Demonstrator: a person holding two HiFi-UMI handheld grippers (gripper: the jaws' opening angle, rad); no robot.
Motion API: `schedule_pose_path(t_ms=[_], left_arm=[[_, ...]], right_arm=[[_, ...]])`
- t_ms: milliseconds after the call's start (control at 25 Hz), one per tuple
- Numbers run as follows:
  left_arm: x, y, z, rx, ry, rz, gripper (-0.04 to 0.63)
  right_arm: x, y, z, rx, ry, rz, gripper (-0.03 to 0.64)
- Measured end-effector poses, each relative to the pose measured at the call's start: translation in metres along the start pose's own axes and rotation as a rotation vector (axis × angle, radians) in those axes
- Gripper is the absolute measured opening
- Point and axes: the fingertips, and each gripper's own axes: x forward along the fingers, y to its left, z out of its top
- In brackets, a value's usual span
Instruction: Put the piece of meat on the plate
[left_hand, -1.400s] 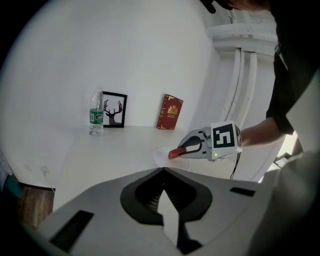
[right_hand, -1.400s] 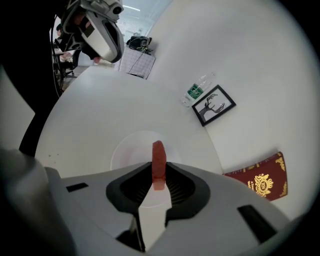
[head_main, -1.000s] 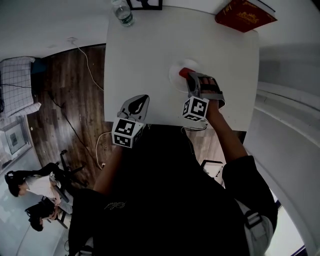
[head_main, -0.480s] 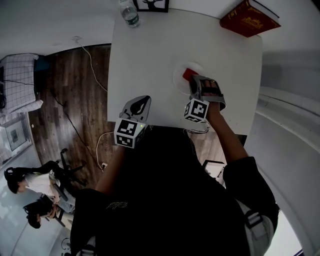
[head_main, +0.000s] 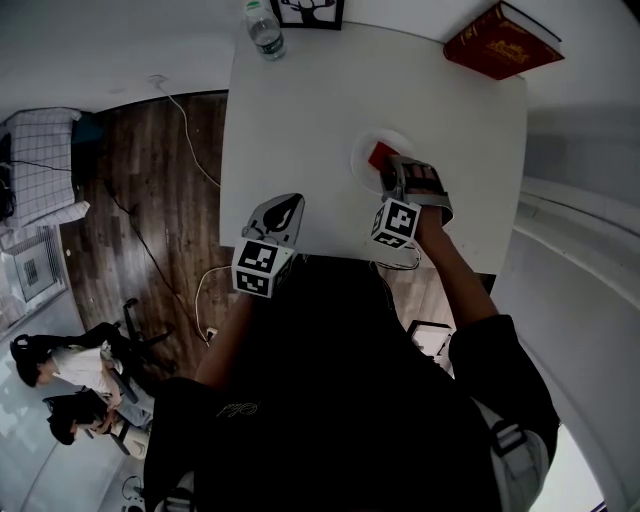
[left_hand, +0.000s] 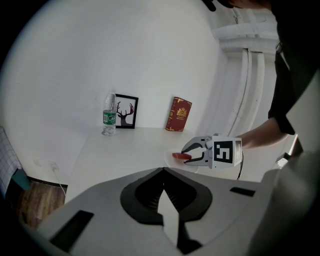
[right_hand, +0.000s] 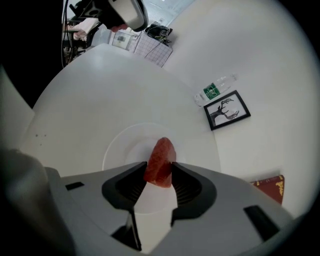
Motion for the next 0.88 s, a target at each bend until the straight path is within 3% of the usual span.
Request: schedule_pose_path(t_ms=[880], left_arm=[[-0.0028,0.0063,0.0009,-0.008,0.004,0.014,0.003]], right_arm=[[0.0015,0.0043,0.0044,0.082,-0.01,0.121,0.2]])
